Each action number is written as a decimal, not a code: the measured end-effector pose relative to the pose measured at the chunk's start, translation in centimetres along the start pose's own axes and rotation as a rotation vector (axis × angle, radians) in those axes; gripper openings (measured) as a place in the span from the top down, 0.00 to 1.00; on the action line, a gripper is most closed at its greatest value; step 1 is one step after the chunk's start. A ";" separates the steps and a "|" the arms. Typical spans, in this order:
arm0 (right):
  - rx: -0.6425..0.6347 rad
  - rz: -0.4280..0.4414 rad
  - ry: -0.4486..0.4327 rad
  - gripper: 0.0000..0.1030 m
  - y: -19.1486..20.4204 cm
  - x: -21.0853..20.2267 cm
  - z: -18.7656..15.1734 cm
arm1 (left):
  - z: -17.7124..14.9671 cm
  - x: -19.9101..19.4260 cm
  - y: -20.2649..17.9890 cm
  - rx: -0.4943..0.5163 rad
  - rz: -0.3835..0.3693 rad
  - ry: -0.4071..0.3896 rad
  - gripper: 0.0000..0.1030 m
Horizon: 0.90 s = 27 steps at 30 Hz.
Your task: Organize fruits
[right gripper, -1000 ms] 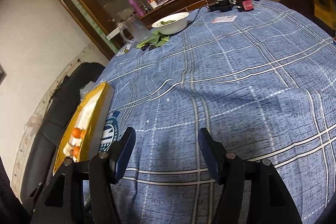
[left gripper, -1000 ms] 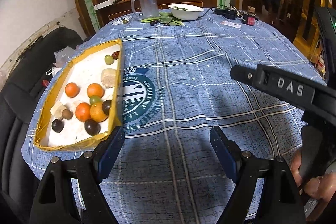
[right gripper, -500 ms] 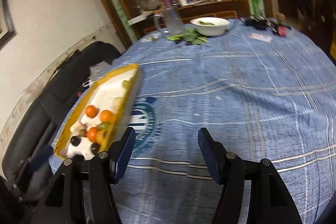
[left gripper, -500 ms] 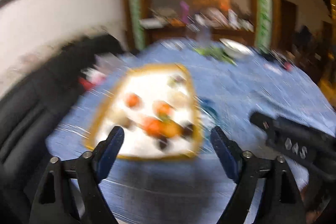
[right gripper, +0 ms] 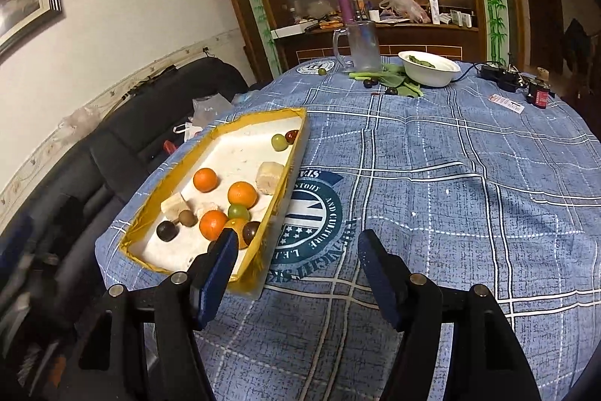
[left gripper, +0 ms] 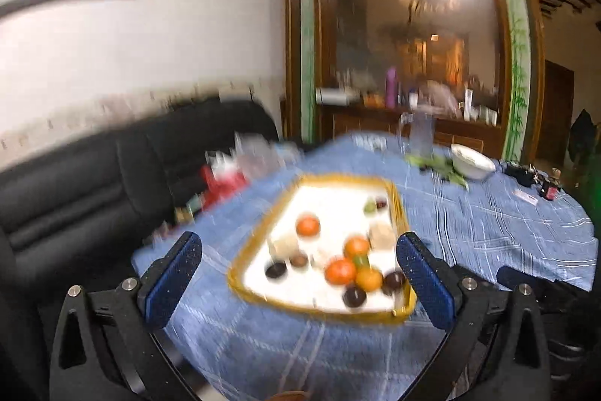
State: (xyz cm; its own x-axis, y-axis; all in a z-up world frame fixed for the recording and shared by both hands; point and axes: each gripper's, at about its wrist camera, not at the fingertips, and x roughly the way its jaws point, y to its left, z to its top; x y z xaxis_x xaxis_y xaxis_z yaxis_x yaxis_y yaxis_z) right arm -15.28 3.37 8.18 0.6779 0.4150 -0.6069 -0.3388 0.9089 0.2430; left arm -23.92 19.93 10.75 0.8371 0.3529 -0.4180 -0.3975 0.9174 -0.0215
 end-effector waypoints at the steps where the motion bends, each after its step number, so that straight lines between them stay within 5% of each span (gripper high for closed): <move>1: -0.007 -0.008 0.001 0.31 0.1 -0.1 -0.1 | -0.2 0.3 0.2 -0.012 -0.006 0.029 0.00; 14: -0.129 -0.044 0.058 0.26 2.5 1.4 -0.7 | -1.5 3.5 1.6 -0.074 -0.053 0.234 0.00; 27: -0.192 -0.056 0.107 0.24 4.5 3.1 -1.0 | -2.0 5.3 2.3 -0.086 -0.083 0.313 0.00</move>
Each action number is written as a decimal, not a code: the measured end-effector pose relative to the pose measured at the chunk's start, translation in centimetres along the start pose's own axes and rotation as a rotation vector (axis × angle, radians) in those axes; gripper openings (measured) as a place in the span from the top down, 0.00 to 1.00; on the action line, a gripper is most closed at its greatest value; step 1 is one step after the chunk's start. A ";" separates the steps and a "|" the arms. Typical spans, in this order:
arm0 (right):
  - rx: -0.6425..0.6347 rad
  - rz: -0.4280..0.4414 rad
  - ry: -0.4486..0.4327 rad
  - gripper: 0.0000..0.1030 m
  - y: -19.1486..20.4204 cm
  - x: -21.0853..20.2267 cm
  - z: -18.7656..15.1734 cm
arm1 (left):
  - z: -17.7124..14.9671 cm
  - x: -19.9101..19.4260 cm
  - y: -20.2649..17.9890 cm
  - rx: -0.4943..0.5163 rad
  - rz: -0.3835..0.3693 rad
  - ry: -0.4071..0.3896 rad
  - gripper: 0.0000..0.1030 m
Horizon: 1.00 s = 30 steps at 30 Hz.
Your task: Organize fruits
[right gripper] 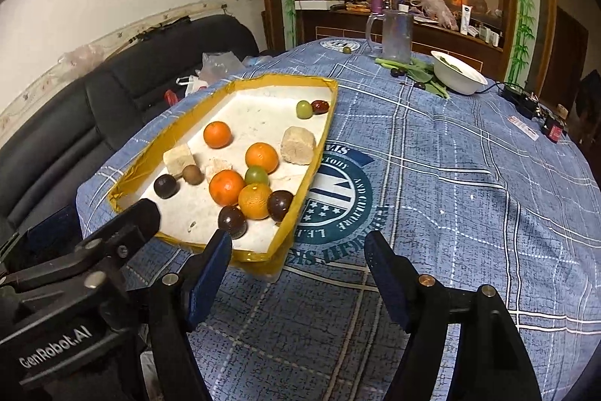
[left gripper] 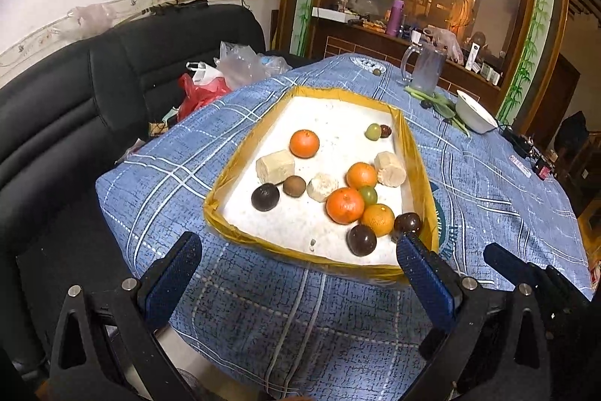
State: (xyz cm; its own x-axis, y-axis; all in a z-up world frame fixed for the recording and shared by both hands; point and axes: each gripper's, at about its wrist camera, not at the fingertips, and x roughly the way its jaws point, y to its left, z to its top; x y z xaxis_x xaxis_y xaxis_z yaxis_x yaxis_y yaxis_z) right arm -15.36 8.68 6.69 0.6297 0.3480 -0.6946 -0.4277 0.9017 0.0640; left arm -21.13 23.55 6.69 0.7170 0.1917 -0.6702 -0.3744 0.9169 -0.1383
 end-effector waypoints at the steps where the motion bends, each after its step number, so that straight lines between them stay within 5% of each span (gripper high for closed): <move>1: -0.007 -0.001 0.002 0.24 0.2 0.1 -0.1 | 0.0 0.1 0.1 -0.001 0.000 0.007 0.00; 30: -0.099 -0.003 0.029 0.18 2.9 1.7 0.1 | 0.3 2.1 1.1 -0.042 -0.020 0.077 0.00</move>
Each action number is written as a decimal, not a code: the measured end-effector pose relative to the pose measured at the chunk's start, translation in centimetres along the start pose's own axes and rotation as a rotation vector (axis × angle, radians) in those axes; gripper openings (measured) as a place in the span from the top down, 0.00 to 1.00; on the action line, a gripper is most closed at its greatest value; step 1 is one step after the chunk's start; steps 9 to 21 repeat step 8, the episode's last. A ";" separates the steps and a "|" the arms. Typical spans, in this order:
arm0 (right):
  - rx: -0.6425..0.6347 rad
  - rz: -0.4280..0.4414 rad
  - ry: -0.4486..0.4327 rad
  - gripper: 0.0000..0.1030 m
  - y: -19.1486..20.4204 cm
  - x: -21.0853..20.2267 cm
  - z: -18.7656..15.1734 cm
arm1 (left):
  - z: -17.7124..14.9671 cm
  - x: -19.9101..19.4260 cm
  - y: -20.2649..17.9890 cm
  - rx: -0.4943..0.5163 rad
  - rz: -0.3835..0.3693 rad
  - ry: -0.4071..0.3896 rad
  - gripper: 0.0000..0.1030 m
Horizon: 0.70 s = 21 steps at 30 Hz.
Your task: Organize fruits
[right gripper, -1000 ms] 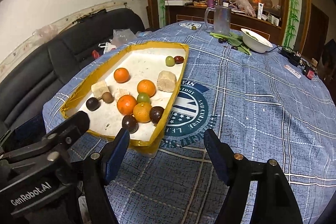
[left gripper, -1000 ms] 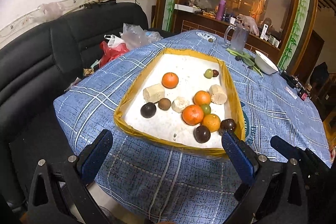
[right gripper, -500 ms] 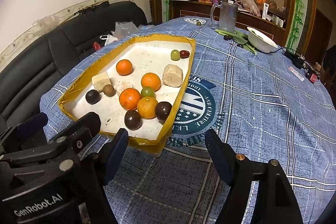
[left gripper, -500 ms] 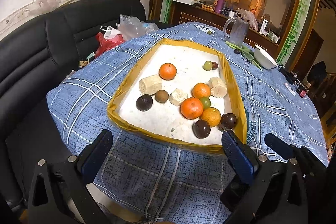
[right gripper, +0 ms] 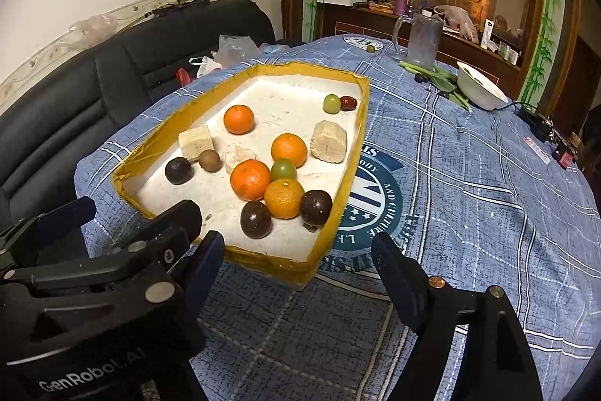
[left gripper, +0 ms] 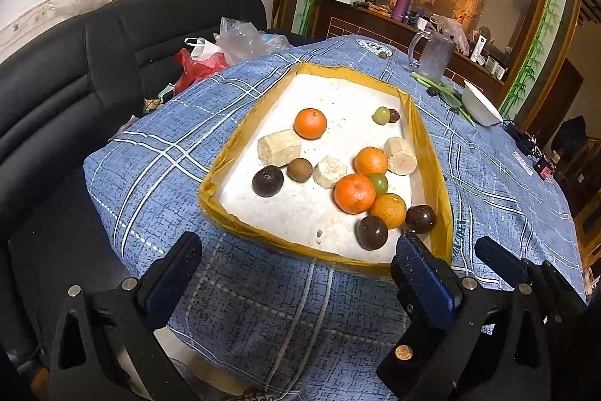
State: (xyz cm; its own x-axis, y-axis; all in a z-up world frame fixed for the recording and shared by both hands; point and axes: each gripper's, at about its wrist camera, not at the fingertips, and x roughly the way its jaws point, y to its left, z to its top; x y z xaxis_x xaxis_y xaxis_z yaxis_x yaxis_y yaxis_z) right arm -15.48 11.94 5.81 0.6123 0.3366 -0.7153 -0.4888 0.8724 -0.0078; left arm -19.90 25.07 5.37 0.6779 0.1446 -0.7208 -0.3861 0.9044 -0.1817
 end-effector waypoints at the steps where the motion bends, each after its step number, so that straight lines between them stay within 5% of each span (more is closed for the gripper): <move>1: -0.001 0.001 0.001 0.18 0.1 0.0 0.0 | 0.0 0.0 0.0 -0.001 0.004 0.000 0.00; 21: 0.005 0.017 -0.005 0.18 0.0 -0.5 0.1 | 0.1 -0.4 0.2 -0.003 0.042 -0.001 0.00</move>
